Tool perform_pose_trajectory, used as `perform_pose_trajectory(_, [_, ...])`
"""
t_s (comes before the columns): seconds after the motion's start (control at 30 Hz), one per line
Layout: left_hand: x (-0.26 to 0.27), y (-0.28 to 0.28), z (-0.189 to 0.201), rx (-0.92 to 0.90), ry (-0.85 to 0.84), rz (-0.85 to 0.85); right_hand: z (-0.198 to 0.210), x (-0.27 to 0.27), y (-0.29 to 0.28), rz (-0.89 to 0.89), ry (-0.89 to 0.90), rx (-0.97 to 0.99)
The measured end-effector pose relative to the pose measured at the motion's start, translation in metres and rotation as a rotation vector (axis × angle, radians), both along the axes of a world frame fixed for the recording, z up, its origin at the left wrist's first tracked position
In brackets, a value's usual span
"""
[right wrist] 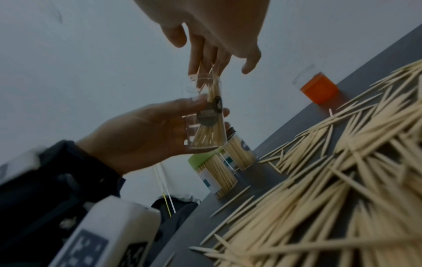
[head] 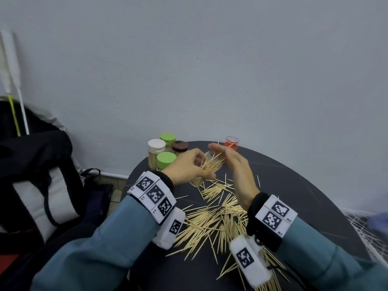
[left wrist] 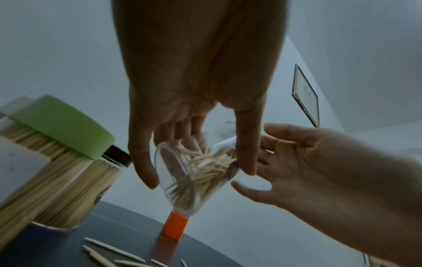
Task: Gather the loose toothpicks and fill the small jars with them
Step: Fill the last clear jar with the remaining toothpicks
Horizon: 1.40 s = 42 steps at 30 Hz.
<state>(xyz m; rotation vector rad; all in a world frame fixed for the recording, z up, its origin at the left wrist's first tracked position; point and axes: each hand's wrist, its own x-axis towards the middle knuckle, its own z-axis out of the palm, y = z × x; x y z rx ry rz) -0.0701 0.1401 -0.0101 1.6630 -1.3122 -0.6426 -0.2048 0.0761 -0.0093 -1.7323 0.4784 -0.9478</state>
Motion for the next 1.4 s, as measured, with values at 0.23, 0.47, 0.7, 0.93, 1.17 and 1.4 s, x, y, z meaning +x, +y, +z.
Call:
perform_pose_trajectory(0.23, [0.002, 0.0, -0.001, -0.022, 0.001, 0.0, 0.003, -0.001, 0.0, 0.044, -0.023, -0.058])
perform_pose_trajectory(0.47, [0.004, 0.002, -0.001, -0.015, 0.009, -0.019, 0.006, 0.002, -0.002, -0.009, -0.009, -0.071])
perform_pose_trajectory(0.7, [0.012, 0.013, 0.001, -0.013, 0.008, -0.002, 0.002, 0.005, 0.004, 0.083, 0.248, -0.052])
perform_pose_trajectory(0.93, [0.032, 0.034, -0.002, -0.008, 0.031, 0.03, 0.007, 0.021, 0.021, 0.197, 0.401, -0.118])
perform_pose_trajectory(1.17, [0.067, 0.078, 0.003, -0.05, 0.077, 0.166, 0.005, 0.051, 0.022, 0.181, 0.39, -0.255])
perform_pose_trajectory(1.4, [0.094, 0.113, 0.001, -0.068, 0.058, 0.306, -0.004, 0.082, 0.043, 0.761, 0.938, -0.768])
